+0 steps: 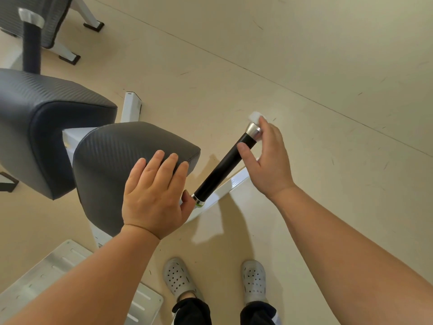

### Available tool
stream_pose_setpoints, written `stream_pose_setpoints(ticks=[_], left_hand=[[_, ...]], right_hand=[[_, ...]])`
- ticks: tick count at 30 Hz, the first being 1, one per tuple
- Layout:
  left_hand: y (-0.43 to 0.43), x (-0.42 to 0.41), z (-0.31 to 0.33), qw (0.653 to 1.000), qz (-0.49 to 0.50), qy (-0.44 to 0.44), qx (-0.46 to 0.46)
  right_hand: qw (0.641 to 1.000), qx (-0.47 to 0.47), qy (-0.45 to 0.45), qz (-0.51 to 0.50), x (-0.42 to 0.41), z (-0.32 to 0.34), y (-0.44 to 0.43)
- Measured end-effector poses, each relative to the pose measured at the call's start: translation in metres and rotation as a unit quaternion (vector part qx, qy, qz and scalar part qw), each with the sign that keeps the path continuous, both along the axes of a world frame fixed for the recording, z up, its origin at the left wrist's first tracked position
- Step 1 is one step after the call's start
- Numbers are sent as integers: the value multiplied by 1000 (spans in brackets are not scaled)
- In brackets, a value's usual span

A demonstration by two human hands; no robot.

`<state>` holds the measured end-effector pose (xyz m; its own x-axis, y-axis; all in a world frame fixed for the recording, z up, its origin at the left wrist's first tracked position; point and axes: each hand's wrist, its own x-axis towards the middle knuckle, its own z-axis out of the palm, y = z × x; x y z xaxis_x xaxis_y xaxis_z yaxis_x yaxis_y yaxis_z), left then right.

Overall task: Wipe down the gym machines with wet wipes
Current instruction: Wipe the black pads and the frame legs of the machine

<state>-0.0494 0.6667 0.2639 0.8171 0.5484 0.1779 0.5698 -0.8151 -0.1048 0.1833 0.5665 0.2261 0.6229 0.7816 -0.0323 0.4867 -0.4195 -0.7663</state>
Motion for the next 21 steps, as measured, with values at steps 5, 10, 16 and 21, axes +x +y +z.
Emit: stream_pose_setpoints(ticks=[5, 10, 16, 21], left_hand=[[0, 0, 0, 1000, 12, 18, -6], [0, 2, 2, 1000, 13, 17, -4], [0, 5, 2, 1000, 7, 13, -3], [-1, 4, 0, 1000, 10, 24, -3]], right_hand=[[979, 43, 184, -75, 2, 12, 17], [997, 55, -14, 46, 4, 9, 15], [990, 77, 115, 12, 6, 1, -8], [995, 46, 87, 4, 18, 22, 37]])
